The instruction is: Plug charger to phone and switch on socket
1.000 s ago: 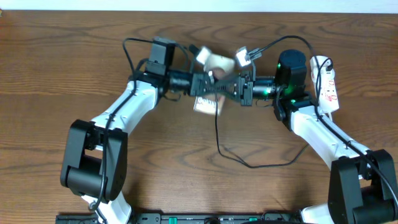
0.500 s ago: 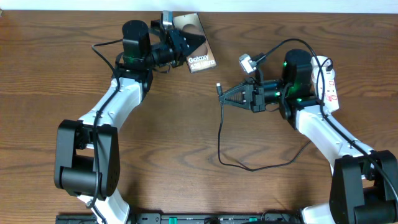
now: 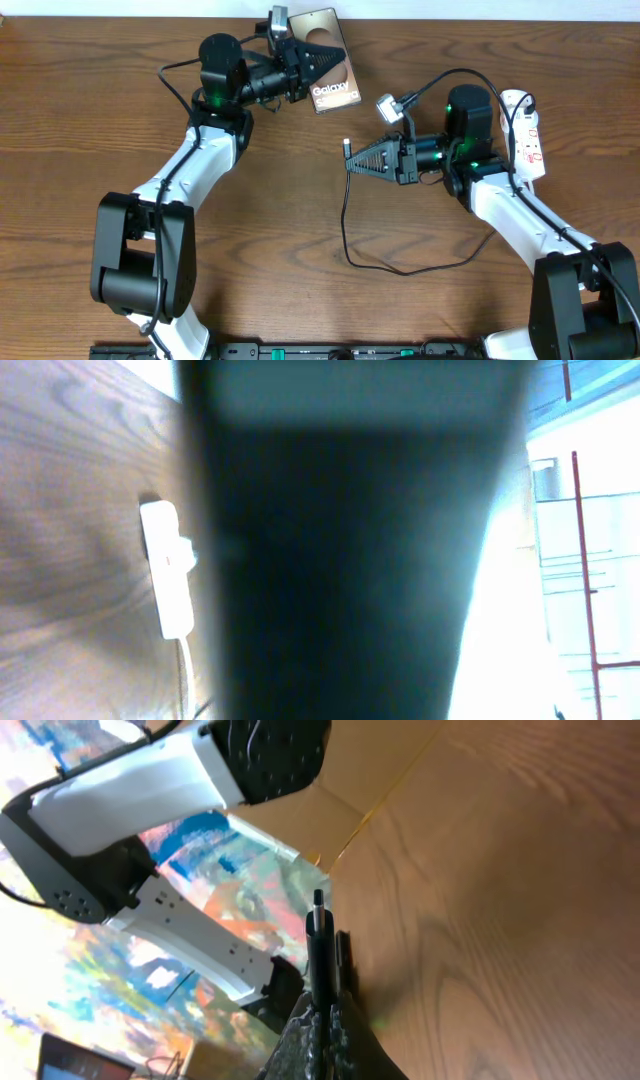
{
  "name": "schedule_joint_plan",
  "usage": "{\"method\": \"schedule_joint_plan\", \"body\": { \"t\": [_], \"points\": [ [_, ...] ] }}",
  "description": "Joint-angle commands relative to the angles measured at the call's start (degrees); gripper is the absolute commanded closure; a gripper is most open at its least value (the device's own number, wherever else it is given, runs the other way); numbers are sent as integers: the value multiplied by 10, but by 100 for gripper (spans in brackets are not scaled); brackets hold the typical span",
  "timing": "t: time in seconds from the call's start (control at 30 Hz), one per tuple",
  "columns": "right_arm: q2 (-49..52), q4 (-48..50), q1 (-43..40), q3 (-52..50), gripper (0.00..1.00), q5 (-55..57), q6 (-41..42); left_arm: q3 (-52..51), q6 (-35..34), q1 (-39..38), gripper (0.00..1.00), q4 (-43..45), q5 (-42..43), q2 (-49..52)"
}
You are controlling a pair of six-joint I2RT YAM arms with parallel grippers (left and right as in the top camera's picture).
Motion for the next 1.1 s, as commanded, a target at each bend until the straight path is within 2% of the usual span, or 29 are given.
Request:
{"method": "schedule_joint_plan", "body": {
  "t": [0.0, 0.2, 0.5, 0.73, 1.07],
  "points": [
    [-15, 33, -3, -5, 99, 4, 29, 15, -15, 2, 93, 9, 36, -19],
    [-15, 99, -3, -5, 99, 20, 96, 15, -7, -4, 93, 10, 53, -19],
    [-15, 99, -3, -5, 99, 46, 104, 15, -7, -19, 93, 50, 65, -19],
    [-15, 114, -3, -5, 99, 24, 105, 15, 19, -30, 93, 52, 61, -19],
    [-15, 116, -4, -5, 99, 21, 106, 15, 19, -28, 93, 52, 61, -19]
  ]
}}
